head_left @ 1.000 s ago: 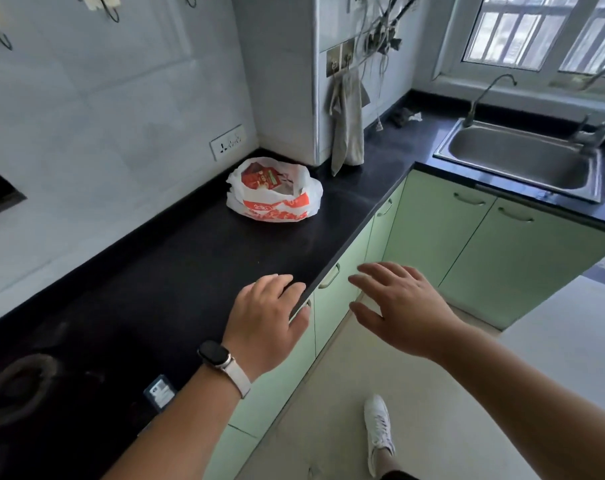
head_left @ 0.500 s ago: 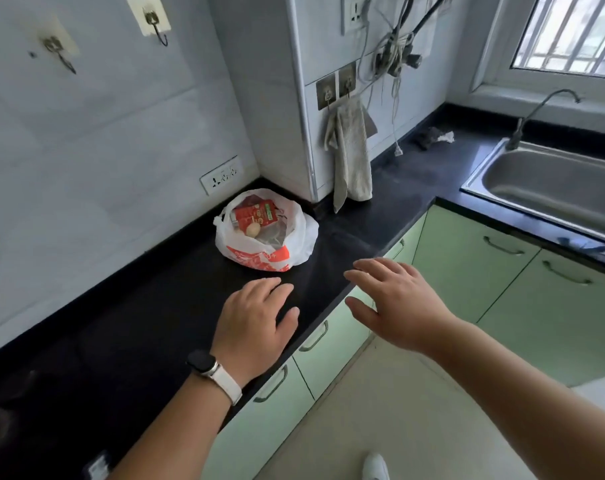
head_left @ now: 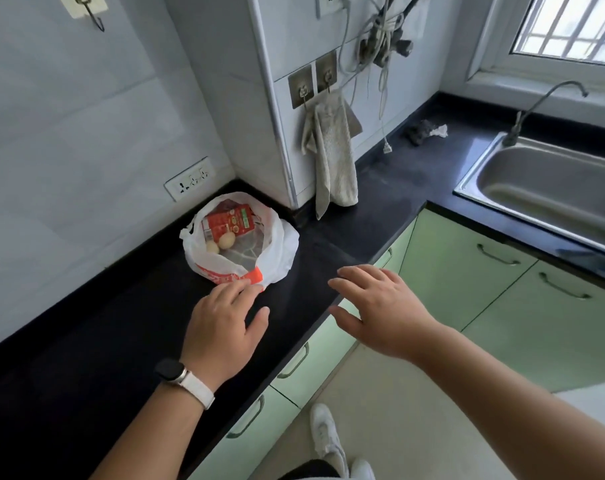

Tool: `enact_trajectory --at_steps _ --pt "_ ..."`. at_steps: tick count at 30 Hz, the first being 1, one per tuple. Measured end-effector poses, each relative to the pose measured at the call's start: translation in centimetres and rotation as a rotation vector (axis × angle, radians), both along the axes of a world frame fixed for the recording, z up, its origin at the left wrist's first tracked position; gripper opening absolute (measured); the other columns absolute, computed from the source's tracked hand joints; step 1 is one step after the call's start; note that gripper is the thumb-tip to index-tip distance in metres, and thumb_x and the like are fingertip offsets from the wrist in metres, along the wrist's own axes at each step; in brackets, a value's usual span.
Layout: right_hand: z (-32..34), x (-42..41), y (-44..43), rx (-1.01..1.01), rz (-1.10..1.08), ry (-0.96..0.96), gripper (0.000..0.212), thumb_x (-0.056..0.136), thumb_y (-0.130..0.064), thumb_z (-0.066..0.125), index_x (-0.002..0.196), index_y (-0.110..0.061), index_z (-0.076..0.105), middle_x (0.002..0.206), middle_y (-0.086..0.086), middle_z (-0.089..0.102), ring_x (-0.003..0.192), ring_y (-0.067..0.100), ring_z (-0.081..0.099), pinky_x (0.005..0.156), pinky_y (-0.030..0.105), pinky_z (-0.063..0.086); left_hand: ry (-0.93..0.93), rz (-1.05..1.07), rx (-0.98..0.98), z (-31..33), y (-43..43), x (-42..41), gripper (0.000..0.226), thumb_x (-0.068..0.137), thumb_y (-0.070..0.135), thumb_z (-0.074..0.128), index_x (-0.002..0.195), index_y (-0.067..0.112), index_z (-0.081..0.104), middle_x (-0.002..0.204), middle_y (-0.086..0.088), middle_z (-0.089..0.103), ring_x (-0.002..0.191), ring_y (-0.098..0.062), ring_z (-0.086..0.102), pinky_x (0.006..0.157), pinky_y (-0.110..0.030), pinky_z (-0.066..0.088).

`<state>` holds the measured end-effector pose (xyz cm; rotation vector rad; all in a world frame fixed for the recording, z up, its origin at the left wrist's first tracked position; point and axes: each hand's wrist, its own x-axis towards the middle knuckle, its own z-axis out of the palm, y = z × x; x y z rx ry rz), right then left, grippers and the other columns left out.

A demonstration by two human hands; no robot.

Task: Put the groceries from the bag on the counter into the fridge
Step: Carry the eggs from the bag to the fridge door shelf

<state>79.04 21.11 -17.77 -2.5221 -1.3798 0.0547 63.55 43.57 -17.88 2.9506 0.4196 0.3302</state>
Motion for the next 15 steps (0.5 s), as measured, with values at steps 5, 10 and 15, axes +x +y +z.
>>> enact_trajectory --at_steps 5,10,15 --pt "-0.2 3.2 3.4 -0.078 0.022 0.002 0.054 0.094 -0.058 0.032 0.133 -0.028 0.056 0.135 -0.008 0.057 0.128 0.019 0.050 0.104 0.038 0.039 -0.005 -0.007 -0.047 -1.8 2.8 3.3 0.044 0.093 0.044 0.044 0.120 0.016 0.064 0.116 0.003 0.066 0.110 -0.020 0.060 0.086 -0.040 0.053" --pt "0.0 6.3 8.6 -0.108 0.070 -0.034 0.054 0.093 -0.058 0.034 0.132 -0.028 0.057 0.135 -0.007 0.057 0.128 0.019 0.051 0.105 0.039 0.039 -0.040 0.065 -0.061 -2.6 7.3 5.8 0.043 0.092 0.044 0.044 0.116 0.017 0.066 0.116 -0.001 0.067 0.107 -0.022 0.062 0.087 -0.040 0.053" --pt "0.5 8.5 14.0 -0.051 0.104 -0.106 0.047 0.090 -0.055 0.041 0.120 -0.026 0.064 0.122 -0.005 0.065 0.116 0.022 0.061 0.094 0.041 0.049 -0.012 0.086 -0.058 -3.6 12.4 7.6 0.047 0.092 0.045 0.042 0.120 0.016 0.066 0.120 -0.003 0.066 0.112 -0.023 0.061 0.089 -0.041 0.053"
